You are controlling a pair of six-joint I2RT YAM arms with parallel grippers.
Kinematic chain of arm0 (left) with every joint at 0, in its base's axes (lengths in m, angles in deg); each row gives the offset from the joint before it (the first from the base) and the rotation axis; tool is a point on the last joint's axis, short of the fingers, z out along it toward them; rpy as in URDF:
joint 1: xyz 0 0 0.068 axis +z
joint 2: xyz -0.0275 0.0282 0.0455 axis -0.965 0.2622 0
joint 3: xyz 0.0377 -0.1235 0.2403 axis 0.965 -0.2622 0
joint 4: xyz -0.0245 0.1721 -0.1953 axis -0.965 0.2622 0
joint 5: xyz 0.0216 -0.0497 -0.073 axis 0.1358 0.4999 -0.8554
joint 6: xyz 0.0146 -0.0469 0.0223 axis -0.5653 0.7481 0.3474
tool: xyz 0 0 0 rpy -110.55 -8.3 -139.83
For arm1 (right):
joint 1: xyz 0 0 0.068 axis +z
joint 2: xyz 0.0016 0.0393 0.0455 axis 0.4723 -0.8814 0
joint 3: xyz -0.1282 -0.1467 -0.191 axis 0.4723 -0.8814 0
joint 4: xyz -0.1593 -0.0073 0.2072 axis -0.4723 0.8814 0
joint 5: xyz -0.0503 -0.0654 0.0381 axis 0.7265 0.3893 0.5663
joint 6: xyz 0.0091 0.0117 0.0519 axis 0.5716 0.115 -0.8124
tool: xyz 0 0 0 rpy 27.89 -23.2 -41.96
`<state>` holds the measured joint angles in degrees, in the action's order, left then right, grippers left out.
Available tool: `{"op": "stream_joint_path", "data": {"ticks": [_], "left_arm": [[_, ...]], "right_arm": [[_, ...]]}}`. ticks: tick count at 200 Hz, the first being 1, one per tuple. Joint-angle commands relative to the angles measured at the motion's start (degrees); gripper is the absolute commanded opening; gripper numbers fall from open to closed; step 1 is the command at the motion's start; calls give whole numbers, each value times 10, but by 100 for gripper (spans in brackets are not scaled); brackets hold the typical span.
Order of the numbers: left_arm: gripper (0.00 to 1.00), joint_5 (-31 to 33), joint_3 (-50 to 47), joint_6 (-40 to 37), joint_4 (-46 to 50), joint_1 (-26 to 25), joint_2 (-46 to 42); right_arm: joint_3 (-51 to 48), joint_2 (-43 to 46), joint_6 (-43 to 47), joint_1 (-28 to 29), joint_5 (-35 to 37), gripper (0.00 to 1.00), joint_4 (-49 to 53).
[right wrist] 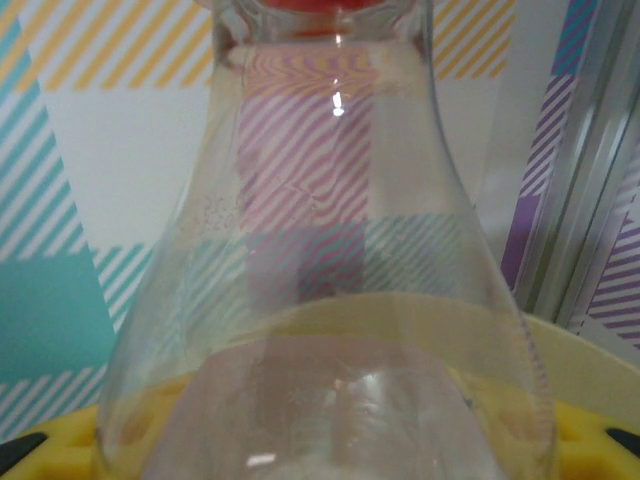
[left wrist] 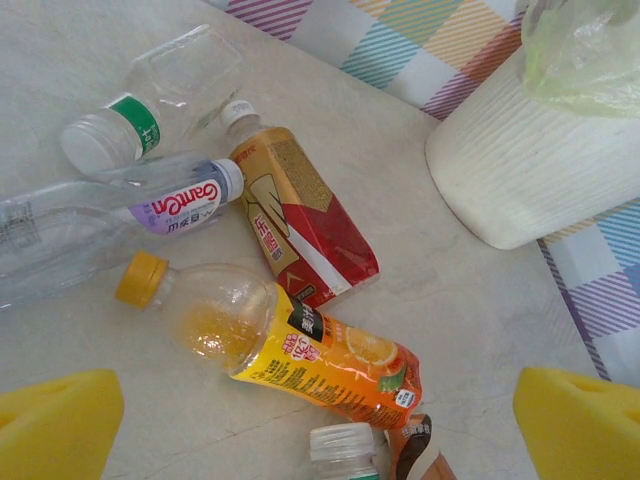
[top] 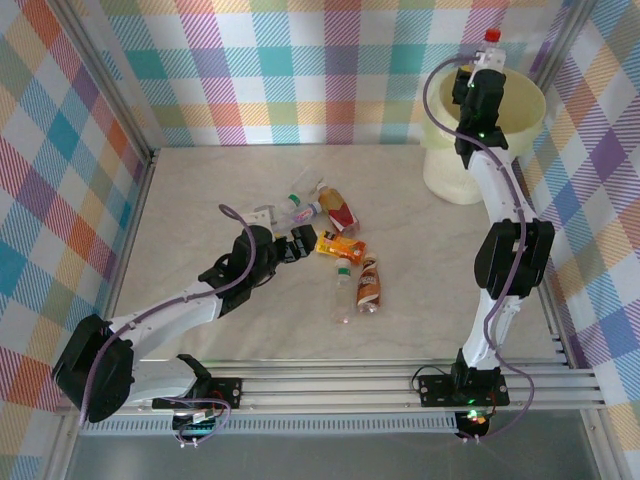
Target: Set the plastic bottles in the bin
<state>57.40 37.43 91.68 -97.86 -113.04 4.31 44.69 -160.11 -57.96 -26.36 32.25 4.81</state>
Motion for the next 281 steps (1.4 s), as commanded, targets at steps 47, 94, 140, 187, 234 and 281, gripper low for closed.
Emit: {"op": "stream_joint_path", "data": {"ticks": [47,94,140,187,234,281], "left_arm": [[100,12,-9,-10,10,-10,-11],[100,10,-6,-10,12,-10,-7],[100,5,2,-10,18,-9,2],[100,10,10,-9,23,-10,10],[100,28,24,7,47,-8,21],[100,34,31,20,57,-8,33]], "right_arm": [[-6,-5,-21,-14,-165,56,78],[30,-25,-23,-15,-197,69,124],[57,-23,-30,-16,-175,81,157],[68,-4,-32,-16,-173,84,185],[36,47,-55,-16,-200,92,204],[65,52,-83,-18,-140,96,289]]}}
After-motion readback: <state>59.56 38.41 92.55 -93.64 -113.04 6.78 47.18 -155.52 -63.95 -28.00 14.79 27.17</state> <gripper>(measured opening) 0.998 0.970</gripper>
